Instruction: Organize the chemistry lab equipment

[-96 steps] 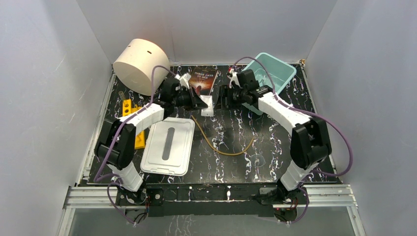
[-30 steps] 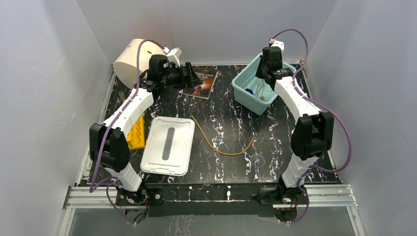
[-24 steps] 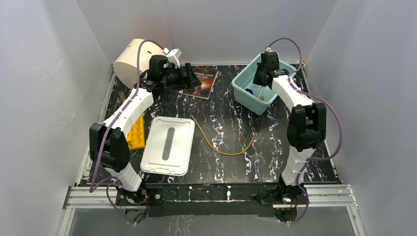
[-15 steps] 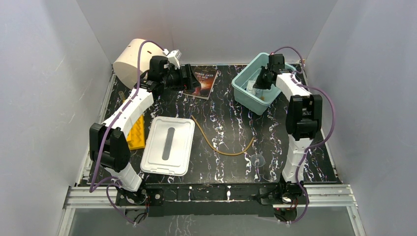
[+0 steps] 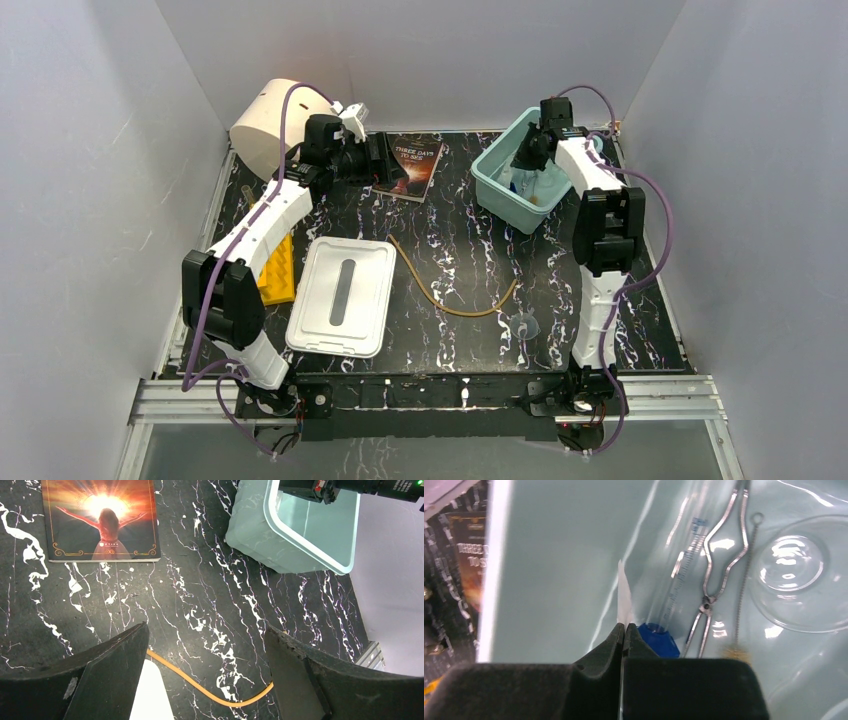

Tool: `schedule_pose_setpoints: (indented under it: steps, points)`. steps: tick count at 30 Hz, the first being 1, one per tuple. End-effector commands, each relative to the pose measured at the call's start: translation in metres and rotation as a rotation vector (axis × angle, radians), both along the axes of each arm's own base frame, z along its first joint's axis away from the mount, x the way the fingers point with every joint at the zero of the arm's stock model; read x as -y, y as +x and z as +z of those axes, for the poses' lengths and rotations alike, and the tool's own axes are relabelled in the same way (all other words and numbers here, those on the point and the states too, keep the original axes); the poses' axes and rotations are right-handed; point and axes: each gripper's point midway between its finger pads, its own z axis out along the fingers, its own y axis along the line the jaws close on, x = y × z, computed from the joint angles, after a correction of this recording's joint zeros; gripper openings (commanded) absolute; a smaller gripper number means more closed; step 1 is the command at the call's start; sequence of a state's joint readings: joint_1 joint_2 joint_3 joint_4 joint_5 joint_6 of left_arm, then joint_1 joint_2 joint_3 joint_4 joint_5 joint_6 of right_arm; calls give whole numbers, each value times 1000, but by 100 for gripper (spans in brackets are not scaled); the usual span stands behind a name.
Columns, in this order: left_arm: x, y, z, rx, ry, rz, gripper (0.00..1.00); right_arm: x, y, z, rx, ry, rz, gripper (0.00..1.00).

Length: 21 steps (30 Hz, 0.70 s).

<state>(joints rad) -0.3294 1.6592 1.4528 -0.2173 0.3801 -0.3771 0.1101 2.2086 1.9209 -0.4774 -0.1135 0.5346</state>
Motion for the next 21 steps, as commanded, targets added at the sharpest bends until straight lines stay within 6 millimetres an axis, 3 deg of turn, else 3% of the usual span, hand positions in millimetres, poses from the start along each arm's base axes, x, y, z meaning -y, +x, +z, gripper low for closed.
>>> schedule_pose_setpoints:
  steps: [1, 5, 11, 21]
  points:
    - [0, 3, 19, 43, -2, -4, 85, 22, 3, 6, -9, -87, -91, 9]
    - [2, 6, 19, 42, -6, -5, 85, 32, 5, 9, 0, -140, -113, 20]
    - [3, 7, 24, 51, -13, -5, 85, 33, 6, 36, 51, -151, -110, 47]
    - [1, 5, 34, 76, -30, 8, 85, 17, -29, 85, 94, -234, -94, 60]
